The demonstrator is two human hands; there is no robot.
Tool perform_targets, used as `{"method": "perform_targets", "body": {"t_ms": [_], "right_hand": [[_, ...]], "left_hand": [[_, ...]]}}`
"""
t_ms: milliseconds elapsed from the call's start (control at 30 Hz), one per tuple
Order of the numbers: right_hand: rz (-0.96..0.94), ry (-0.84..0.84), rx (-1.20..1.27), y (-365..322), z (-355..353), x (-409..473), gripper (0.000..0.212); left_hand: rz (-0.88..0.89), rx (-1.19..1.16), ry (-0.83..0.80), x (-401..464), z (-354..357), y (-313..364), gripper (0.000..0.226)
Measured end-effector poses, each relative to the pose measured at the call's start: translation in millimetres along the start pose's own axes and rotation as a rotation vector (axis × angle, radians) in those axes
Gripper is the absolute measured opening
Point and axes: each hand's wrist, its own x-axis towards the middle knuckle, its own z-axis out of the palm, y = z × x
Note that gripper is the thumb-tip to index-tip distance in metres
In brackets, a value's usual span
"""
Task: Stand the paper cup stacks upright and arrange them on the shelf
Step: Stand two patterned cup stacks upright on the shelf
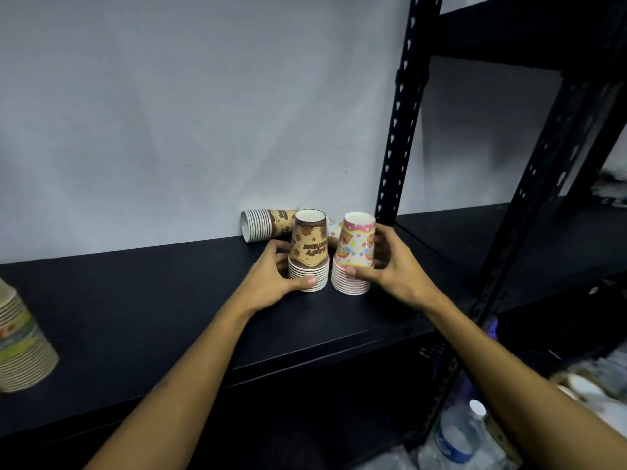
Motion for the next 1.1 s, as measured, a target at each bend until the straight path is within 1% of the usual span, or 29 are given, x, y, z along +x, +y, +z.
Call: {"method": "perform_targets", "body": {"t_ms": [67,100,233,367,567,700,767,800,933,1100], "right_hand": [[0.036,-0.063,-0.001,12,1,-6,0.095],[0.047,-0.079,0.009,18,2,-7,0.094],[0.072,-0.088,0.051,24,2,-5,0.090],[0.087,-0.131,0.043,21,1,1,0.085],[0.152,-0.179,0.000,20,-4,9,0.070],[0.166,-0.074,-0.018,19,1,3,0.073],[0.150,-0.015,-0.037,17,5,-2,0.078],[0.143,-0.011,-0.049,15,6,-3,0.080],[0.157,-0.135,-0.054,13,2,-1,0.092],[0.096,-0.186,-0.053,20,-4,0,0.087]], "left_hand": [[-0.015,-0.062,0.017,3,1,0,0.110],[-0.015,-0.072,0.026,4,1,1,0.112],[0.014,-0.048,0.059,5,4,2,0.103],[0.023,-0.062,0.051,7,7,3,0.093],[0.019,-0.081,0.056,3,5,4,0.095],[0.019,-0.080,0.043,-1,5,5,0.095],[0.020,-0.082,0.033,-3,5,7,0.093],[0.021,-0.081,0.031,-3,4,8,0.092],[0.023,-0.078,0.022,-4,3,7,0.087],[0.028,-0.052,0.012,-1,4,5,0.083]]}}
